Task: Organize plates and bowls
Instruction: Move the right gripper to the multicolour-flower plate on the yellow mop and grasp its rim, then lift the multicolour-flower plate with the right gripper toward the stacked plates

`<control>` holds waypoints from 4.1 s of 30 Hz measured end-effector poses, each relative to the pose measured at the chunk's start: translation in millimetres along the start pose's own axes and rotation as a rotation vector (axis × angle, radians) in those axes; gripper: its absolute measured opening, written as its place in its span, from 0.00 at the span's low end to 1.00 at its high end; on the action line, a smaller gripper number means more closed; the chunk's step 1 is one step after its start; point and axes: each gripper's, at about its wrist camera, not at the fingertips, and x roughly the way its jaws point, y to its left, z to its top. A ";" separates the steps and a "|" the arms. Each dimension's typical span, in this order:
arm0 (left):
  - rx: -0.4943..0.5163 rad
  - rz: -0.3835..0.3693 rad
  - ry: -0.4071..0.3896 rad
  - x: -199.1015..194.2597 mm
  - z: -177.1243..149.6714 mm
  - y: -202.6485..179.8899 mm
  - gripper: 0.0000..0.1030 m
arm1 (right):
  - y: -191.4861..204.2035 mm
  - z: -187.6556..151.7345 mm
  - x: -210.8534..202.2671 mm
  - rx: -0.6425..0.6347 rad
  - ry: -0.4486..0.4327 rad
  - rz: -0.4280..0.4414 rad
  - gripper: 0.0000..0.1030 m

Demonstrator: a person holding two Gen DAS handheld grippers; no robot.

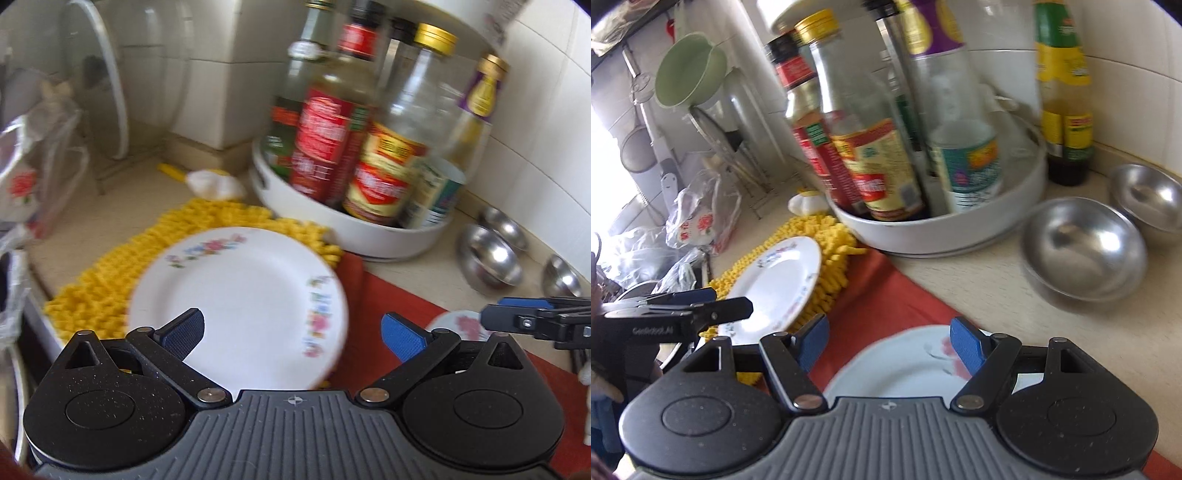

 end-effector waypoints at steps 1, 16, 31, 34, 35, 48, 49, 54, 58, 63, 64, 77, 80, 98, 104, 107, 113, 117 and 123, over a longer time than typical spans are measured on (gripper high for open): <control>-0.008 0.020 0.002 0.8 1.6 7.2 1.00 | 4.5 2.3 5.1 -0.005 0.005 0.007 0.68; -0.146 0.003 0.078 32.4 8.6 81.6 1.00 | 59.5 23.2 78.1 0.013 0.107 0.106 0.68; -0.119 -0.102 0.134 57.2 13.8 94.1 0.98 | 78.2 24.4 118.8 0.104 0.161 0.148 0.68; -0.136 -0.124 0.139 54.3 13.9 97.9 0.98 | 77.7 23.7 115.9 0.109 0.154 0.149 0.67; -0.139 -0.129 0.141 52.1 13.3 98.4 0.98 | 78.0 23.5 114.0 0.107 0.150 0.145 0.66; -0.098 -0.106 0.143 44.3 5.8 102.8 0.99 | 63.6 19.5 117.4 0.165 0.163 0.079 0.51; -0.091 -0.104 0.140 45.3 4.7 102.4 0.99 | 65.6 18.5 117.3 0.153 0.163 0.059 0.47; -0.012 -0.030 0.137 50.8 0.0 87.5 0.98 | 71.2 13.6 119.8 0.140 0.171 0.023 0.38; 0.049 0.009 0.129 52.9 -3.9 73.3 0.98 | 76.8 13.8 122.2 0.132 0.168 0.008 0.38; 0.062 -0.007 0.142 50.6 -1.6 65.7 0.96 | 80.0 13.4 119.8 0.121 0.157 0.011 0.38; 0.060 -0.006 0.144 50.4 -1.2 65.4 0.96 | 80.0 13.4 118.9 0.125 0.154 0.015 0.38; 0.152 0.013 0.095 29.5 6.1 32.8 0.82 | 84.2 19.0 114.7 0.087 0.161 0.015 0.33; 0.069 -0.033 0.110 25.1 9.0 55.6 0.86 | 72.3 14.7 112.4 0.113 0.173 0.030 0.33; -0.211 -0.267 0.179 51.9 12.5 115.6 0.92 | 66.3 18.3 123.7 0.148 0.190 0.107 0.35; -0.216 -0.284 0.145 64.4 25.5 111.7 0.97 | 67.1 21.5 127.7 0.129 0.198 0.116 0.39; -0.175 -0.283 0.135 56.0 26.0 105.1 0.97 | 67.9 22.3 119.2 0.120 0.182 0.110 0.39; -0.117 -0.282 0.094 36.9 35.4 92.3 0.97 | 67.6 29.7 101.8 0.146 0.149 0.130 0.40; -0.108 -0.275 0.067 29.3 39.8 88.6 0.97 | 71.3 34.9 93.7 0.139 0.125 0.141 0.39; -0.102 -0.278 0.046 19.5 38.3 82.8 0.97 | 73.1 36.9 78.0 0.121 0.086 0.133 0.40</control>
